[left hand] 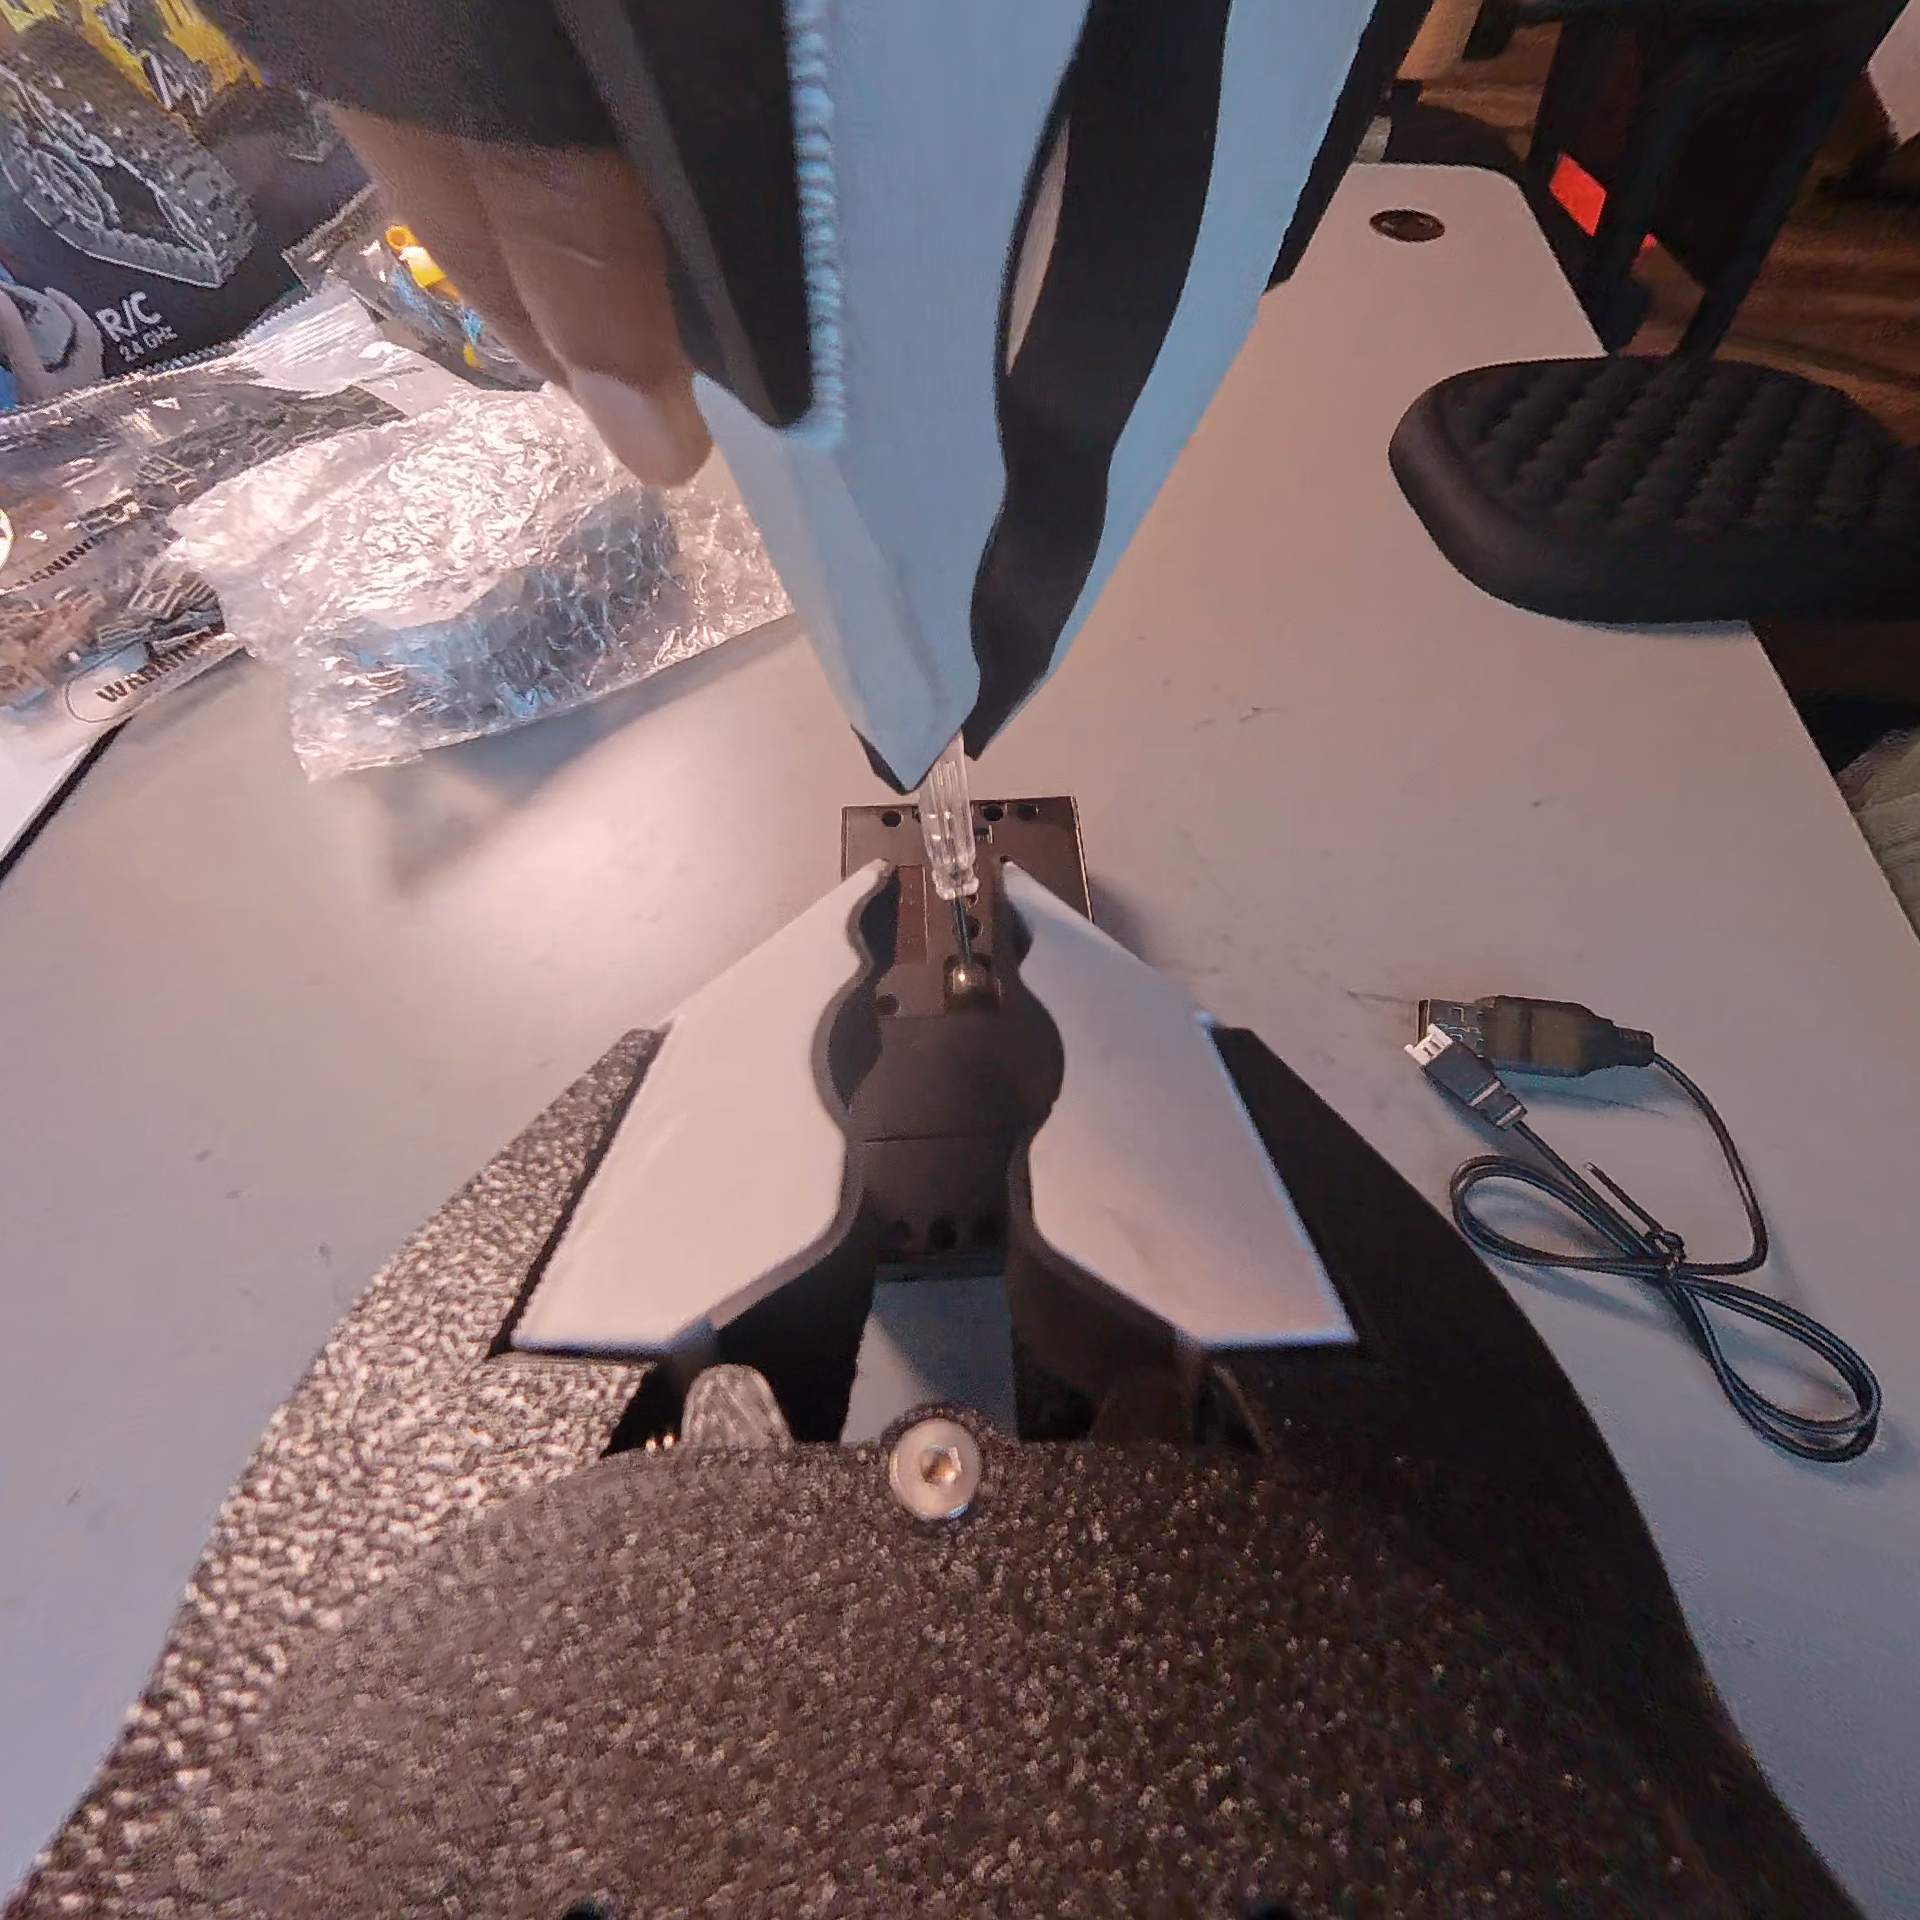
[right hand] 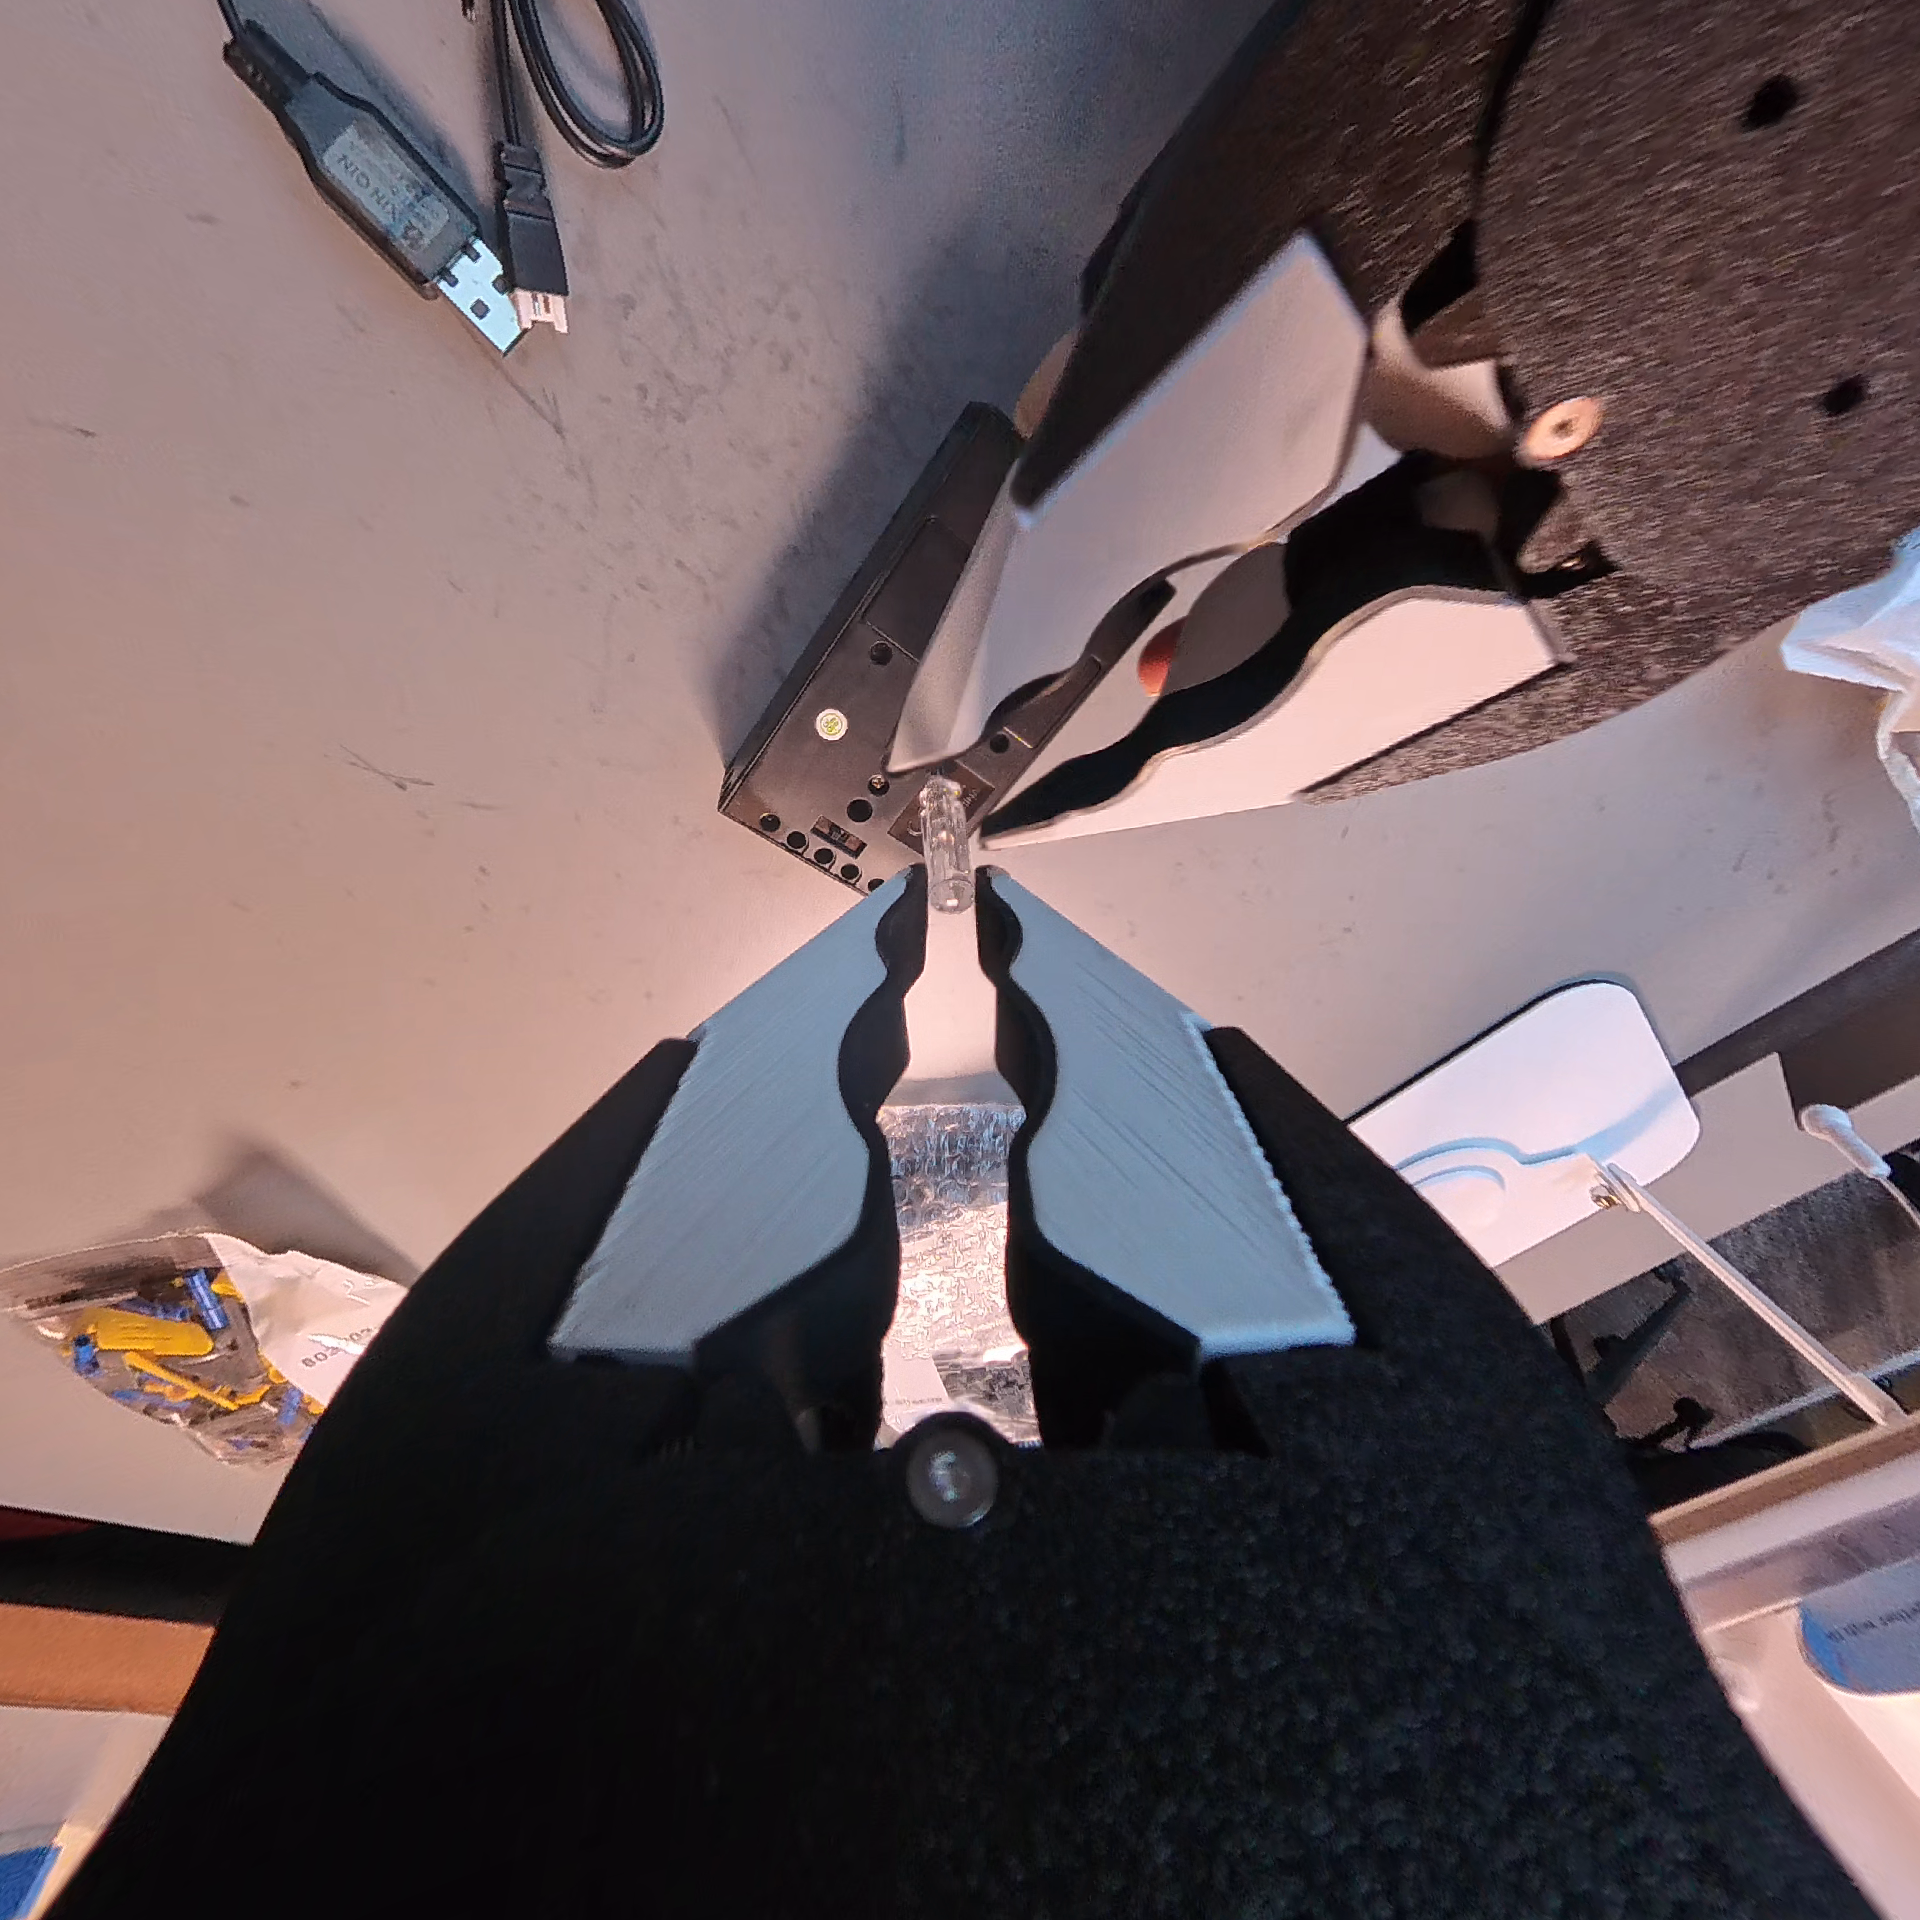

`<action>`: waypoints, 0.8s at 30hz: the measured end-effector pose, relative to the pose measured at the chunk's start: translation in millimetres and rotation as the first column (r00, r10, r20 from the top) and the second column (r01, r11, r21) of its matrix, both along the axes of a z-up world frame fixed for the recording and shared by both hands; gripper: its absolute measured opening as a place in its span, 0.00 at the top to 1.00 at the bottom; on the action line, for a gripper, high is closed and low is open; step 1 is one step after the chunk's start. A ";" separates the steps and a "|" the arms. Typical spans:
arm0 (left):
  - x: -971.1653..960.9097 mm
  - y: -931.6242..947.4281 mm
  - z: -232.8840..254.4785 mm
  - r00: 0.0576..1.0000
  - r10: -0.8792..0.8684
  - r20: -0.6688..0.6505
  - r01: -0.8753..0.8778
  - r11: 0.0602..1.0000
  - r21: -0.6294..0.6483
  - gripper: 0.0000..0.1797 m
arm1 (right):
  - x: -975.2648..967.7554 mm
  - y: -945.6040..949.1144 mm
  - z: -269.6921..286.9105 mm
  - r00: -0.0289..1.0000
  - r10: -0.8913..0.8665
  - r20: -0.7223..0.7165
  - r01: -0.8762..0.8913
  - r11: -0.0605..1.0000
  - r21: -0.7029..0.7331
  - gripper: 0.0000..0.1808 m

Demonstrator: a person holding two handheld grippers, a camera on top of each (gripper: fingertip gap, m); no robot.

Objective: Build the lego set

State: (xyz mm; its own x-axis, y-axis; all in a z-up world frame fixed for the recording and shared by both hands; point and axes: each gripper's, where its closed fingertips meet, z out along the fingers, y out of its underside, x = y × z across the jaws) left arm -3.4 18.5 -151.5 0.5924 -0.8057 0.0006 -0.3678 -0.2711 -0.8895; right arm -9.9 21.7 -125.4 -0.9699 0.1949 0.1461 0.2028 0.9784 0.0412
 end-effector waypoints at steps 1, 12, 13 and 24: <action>1.9 0.5 -0.9 1.000 0.000 -0.011 0.001 1.000 0.008 0.94 | -0.6 -1.2 0.1 1.000 -0.006 -0.005 0.006 1.000 -0.009 0.96; 3.7 1.7 -1.9 0.997 0.060 -0.053 -0.058 0.998 0.036 0.96 | -5.2 -5.2 3.4 0.711 -0.692 0.125 0.697 0.670 -0.254 0.86; 3.8 1.8 -1.9 0.997 0.062 -0.049 -0.060 0.998 0.034 0.96 | -6.4 -6.4 3.7 0.638 -0.753 0.160 0.760 0.584 -0.286 0.86; -2.5 0.8 -2.0 0.998 0.055 0.006 -0.054 0.998 -0.031 0.95 | -12.6 -4.5 -4.2 0.642 -0.746 0.177 0.761 0.593 -0.264 0.96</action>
State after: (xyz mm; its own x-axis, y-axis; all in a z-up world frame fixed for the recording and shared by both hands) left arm -5.9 19.4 -153.5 0.6353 -0.7718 0.0287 -0.3459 -0.3175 -0.8829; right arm -22.5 17.2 -129.6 -0.4610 0.8834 -0.0845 0.8787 0.4411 -0.1829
